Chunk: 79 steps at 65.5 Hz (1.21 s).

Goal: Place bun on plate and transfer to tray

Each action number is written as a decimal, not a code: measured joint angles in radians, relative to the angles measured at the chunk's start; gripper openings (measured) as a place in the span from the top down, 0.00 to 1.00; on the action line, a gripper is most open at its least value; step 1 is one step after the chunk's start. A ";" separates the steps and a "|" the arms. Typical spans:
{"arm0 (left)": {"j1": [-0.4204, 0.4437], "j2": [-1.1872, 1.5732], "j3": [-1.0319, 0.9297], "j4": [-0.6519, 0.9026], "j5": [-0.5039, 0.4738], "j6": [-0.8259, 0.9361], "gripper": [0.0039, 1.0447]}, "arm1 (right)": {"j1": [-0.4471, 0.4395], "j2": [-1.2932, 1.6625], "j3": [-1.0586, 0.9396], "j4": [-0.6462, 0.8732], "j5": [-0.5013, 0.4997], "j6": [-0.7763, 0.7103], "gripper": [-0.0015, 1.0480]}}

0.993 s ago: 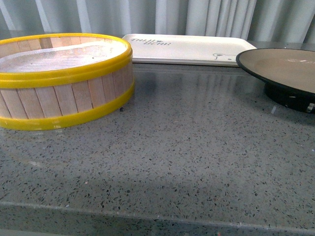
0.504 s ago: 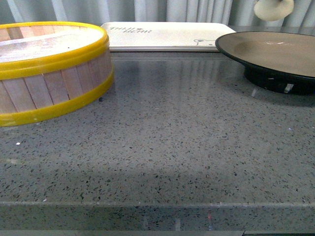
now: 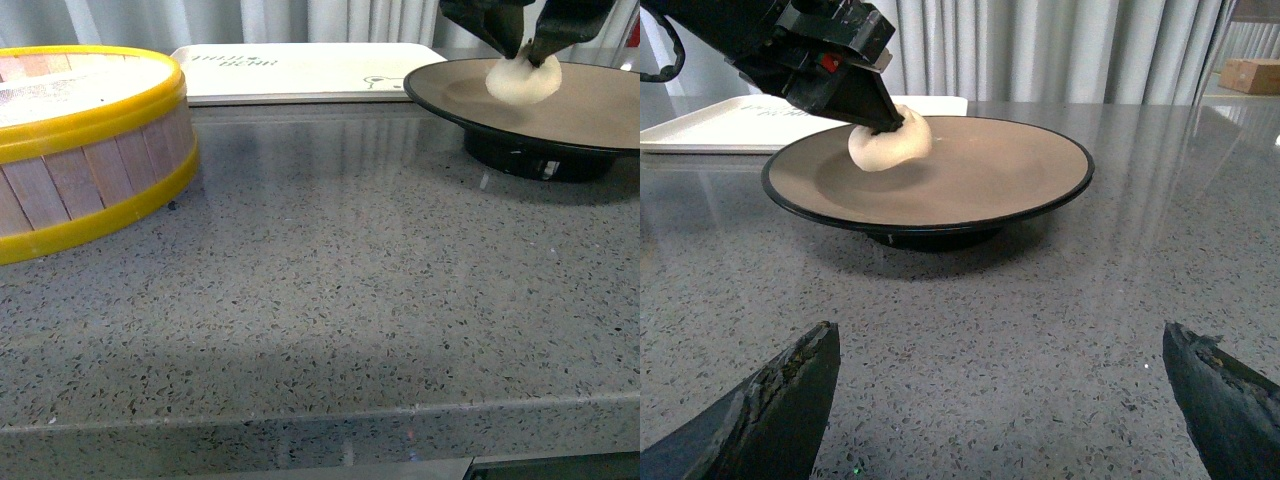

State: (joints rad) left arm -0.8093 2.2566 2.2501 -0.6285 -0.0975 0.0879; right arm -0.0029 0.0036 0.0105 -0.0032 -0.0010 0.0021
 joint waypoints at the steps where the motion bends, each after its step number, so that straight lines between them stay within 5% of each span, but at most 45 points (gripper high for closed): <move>1: 0.000 0.000 -0.001 0.000 0.000 -0.001 0.75 | 0.000 0.000 0.000 0.000 0.000 0.000 0.08; 32: -0.006 -0.004 -0.006 -0.007 0.001 -0.018 0.05 | 0.000 0.000 0.000 0.000 0.000 0.000 0.08; 57: 0.041 -0.130 -0.055 0.069 0.046 -0.108 0.06 | 0.000 0.000 0.000 0.000 0.000 0.000 0.08; 79: 0.341 -0.654 -0.647 0.323 -0.012 -0.098 0.06 | 0.000 0.000 0.000 0.000 0.000 0.000 0.08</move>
State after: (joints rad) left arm -0.4686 1.6028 1.6035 -0.3058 -0.1097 -0.0097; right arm -0.0029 0.0036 0.0105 -0.0032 -0.0010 0.0021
